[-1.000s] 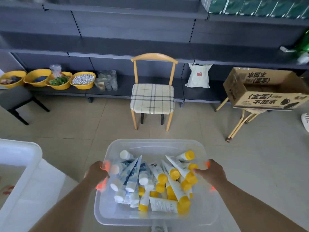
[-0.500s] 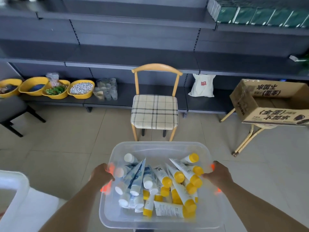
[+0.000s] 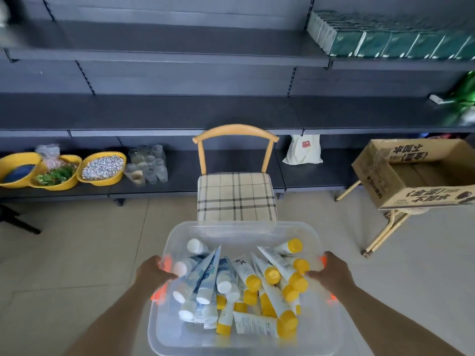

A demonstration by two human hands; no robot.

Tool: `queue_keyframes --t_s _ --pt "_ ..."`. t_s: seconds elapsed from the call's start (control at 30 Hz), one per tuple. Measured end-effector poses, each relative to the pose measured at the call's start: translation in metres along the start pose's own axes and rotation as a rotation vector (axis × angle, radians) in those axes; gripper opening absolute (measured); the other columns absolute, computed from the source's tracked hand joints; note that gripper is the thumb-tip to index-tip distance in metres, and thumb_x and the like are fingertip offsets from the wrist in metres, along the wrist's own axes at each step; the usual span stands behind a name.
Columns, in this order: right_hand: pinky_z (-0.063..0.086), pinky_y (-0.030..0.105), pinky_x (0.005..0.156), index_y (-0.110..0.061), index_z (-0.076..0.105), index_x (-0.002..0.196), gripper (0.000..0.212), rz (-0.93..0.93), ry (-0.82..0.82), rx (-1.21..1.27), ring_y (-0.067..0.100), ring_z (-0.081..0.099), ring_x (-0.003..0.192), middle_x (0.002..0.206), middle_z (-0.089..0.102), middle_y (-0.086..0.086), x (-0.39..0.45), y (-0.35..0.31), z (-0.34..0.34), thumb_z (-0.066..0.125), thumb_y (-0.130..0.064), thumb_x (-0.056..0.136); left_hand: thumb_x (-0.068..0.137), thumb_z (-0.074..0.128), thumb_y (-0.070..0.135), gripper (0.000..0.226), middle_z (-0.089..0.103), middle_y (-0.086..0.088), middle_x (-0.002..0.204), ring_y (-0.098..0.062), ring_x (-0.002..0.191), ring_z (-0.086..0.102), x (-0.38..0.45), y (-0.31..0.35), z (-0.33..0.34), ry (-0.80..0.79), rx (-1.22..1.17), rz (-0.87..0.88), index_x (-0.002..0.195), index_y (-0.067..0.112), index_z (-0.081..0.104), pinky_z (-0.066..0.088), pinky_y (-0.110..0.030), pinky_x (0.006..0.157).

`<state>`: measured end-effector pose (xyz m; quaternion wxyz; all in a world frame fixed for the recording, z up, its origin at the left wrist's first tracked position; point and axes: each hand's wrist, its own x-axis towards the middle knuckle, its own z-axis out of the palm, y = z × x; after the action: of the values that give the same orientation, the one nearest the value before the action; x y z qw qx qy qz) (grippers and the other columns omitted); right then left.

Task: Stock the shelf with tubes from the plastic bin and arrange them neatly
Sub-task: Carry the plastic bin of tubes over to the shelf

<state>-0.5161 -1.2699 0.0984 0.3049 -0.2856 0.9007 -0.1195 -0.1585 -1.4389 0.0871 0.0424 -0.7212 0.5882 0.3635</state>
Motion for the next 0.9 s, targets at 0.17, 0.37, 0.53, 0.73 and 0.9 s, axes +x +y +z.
queue_keyframes --t_s 0.17,0.37,0.53,0.73,0.9 --pt "0.038 0.026 0.071 -0.012 0.054 0.105 0.053 0.0 0.005 -0.001 0.027 0.059 0.103 0.108 0.062 0.007 0.033 -0.037 -0.003 0.082 -0.034 0.067 0.076 0.075 0.034 0.06 0.06 -0.014 0.122 -0.028 0.113 0.055 0.039 0.024 -0.024 0.043 0.011 0.04 0.122 0.002 0.054 0.035 -0.025 0.081" --pt "0.043 0.027 0.078 -0.011 0.054 0.116 0.06 0.011 -0.012 0.004 0.025 0.058 0.108 0.116 0.061 0.006 0.079 -0.073 -0.009 0.081 -0.035 0.069 0.075 0.075 0.038 0.062 0.06 -0.011 0.123 -0.027 0.113 0.055 0.085 0.057 -0.043 0.038 0.039 0.038 0.123 0.005 0.054 0.039 -0.027 0.085" --pt "0.043 0.026 0.079 -0.012 0.053 0.118 0.061 0.003 -0.046 -0.029 0.024 0.057 0.11 0.118 0.06 0.006 0.134 -0.102 -0.02 0.08 -0.038 0.07 0.075 0.074 0.042 0.061 0.06 -0.009 0.121 -0.023 0.111 0.056 0.126 0.09 -0.048 -0.002 0.059 -0.006 0.12 0.006 0.055 0.037 -0.025 0.081" --pt "0.038 0.025 0.071 -0.016 0.05 0.103 0.049 -0.016 -0.087 -0.056 0.02 0.055 0.093 0.111 0.061 0.004 0.204 -0.137 -0.03 0.079 -0.037 0.07 0.076 0.073 0.044 0.06 0.059 -0.007 0.121 -0.021 0.108 0.056 0.178 0.131 -0.048 -0.027 0.08 -0.042 0.12 0.008 0.053 0.039 -0.025 0.084" --pt "0.041 0.027 0.076 -0.011 0.051 0.117 0.059 -0.028 -0.082 -0.057 0.026 0.057 0.108 0.116 0.06 0.006 0.25 -0.163 -0.036 0.079 -0.037 0.071 0.074 0.074 0.045 0.059 0.062 -0.007 0.112 -0.02 0.097 0.057 0.217 0.157 -0.052 -0.021 0.069 -0.042 0.115 0.007 0.055 0.035 -0.022 0.073"
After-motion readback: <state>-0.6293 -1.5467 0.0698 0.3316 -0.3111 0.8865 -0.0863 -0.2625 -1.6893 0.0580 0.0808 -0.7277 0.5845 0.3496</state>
